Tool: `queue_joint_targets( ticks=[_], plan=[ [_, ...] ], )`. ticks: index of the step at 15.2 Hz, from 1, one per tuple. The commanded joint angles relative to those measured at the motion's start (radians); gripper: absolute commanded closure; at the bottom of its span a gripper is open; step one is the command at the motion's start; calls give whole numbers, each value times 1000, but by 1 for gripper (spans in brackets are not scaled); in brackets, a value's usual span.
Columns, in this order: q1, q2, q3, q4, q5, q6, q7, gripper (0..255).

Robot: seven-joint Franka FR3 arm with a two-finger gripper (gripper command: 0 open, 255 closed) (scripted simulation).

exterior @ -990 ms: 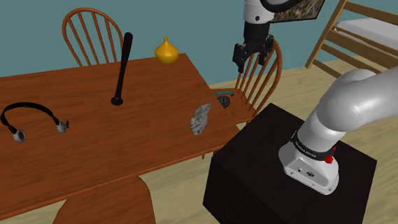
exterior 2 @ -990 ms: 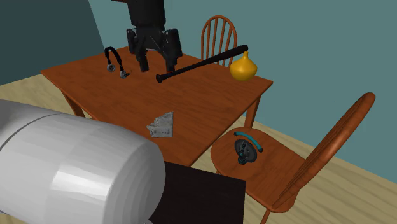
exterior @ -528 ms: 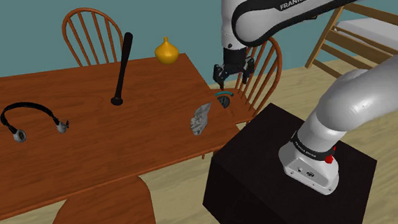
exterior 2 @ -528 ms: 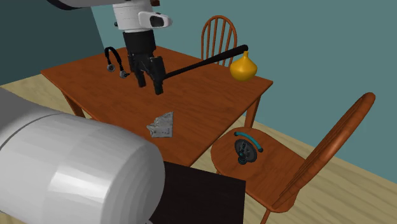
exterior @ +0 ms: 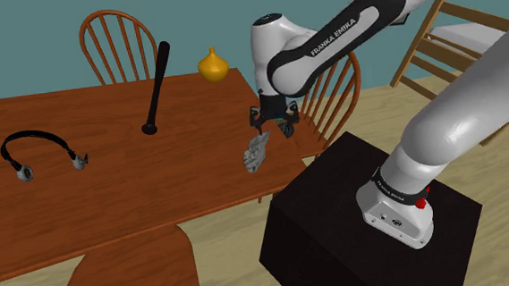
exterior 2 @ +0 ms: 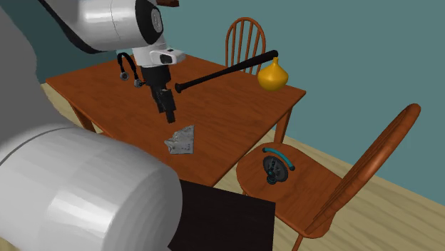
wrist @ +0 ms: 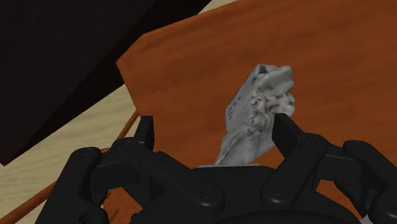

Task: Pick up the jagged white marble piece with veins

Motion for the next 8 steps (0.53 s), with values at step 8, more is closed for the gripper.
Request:
queue_joint_targets(
  ticks=[8],
  plan=[
    [11,457,-24,214,-338,154,542,0]
  ],
)
